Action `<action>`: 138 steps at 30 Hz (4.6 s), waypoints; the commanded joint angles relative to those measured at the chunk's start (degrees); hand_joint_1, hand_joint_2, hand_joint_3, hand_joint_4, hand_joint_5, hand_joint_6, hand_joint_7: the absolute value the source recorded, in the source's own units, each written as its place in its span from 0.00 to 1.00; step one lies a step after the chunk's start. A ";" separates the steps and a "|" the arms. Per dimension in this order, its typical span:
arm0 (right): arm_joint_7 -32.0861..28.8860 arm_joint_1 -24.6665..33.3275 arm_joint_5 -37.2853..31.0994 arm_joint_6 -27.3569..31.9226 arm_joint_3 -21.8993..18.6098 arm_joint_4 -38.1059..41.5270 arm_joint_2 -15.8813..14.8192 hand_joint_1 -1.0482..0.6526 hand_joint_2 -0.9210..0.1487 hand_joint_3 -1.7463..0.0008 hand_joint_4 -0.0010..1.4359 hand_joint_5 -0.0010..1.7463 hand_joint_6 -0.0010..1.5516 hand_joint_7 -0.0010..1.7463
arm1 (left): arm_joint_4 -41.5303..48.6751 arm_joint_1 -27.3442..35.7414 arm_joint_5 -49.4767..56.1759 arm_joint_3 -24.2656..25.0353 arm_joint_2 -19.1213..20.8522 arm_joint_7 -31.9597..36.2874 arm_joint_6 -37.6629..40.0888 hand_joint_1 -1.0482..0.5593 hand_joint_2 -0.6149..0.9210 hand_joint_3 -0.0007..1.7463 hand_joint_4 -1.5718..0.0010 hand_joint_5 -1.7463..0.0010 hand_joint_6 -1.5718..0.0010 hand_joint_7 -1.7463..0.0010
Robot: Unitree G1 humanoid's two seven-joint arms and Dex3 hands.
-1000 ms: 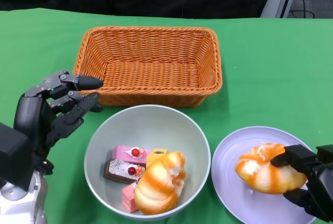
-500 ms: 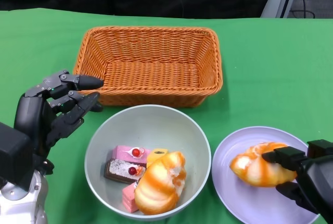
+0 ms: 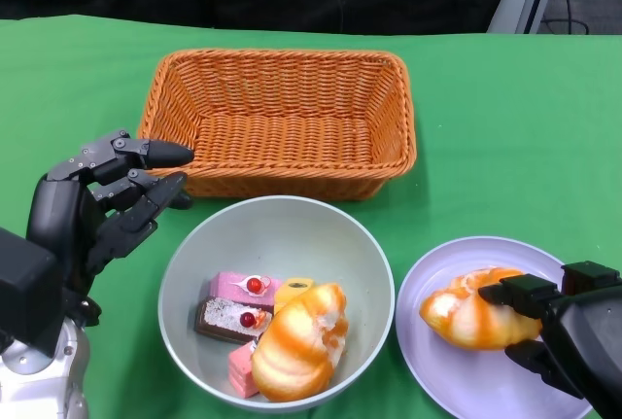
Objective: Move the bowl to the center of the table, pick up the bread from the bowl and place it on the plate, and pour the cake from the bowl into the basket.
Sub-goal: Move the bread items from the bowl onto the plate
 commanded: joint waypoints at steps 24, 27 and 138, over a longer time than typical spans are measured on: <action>55.06 6.34 -24.88 21.07 8.36 -22.47 -0.57 0.26 0.00 0.91 0.43 0.02 0.29 0.00 | -1.75 0.62 0.14 0.08 0.57 0.38 0.65 0.41 1.00 0.10 0.52 0.31 0.44 0.60; 56.06 6.38 -24.72 20.58 7.88 -23.06 -0.40 0.25 0.00 0.91 0.39 0.00 0.28 0.00 | -1.67 0.69 0.92 -0.17 0.63 1.14 0.18 0.41 1.00 0.10 0.52 0.30 0.43 0.60; 57.36 -30.51 -4.22 20.10 32.82 -0.16 13.25 0.19 0.00 0.99 0.50 0.01 0.34 0.00 | -10.38 4.79 5.50 -3.28 -3.70 6.88 1.98 0.47 0.85 0.43 0.52 0.19 0.50 0.35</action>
